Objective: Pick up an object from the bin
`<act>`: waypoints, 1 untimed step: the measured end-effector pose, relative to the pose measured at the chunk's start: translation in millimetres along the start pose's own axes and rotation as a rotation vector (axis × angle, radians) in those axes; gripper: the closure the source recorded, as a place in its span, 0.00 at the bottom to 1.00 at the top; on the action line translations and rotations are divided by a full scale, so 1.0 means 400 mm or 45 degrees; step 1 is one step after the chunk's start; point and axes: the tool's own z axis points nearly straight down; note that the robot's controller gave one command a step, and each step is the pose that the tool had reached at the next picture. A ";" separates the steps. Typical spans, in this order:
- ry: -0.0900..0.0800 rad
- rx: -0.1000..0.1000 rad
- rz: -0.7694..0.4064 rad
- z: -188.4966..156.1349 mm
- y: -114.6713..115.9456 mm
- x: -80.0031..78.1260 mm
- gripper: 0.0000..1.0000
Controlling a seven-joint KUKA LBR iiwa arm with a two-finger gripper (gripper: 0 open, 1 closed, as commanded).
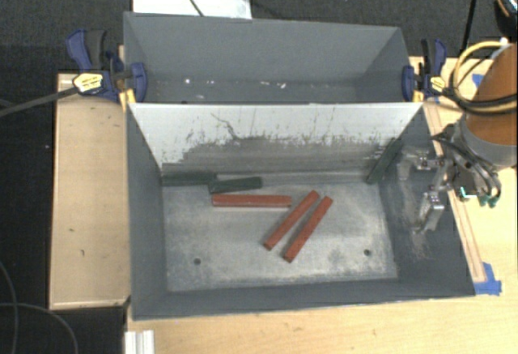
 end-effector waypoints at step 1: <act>0.001 -0.004 0.034 0.361 0.182 -0.083 0.00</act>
Offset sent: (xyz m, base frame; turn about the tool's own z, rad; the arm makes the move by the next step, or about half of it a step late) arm 0.0336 0.0692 -0.1404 0.0307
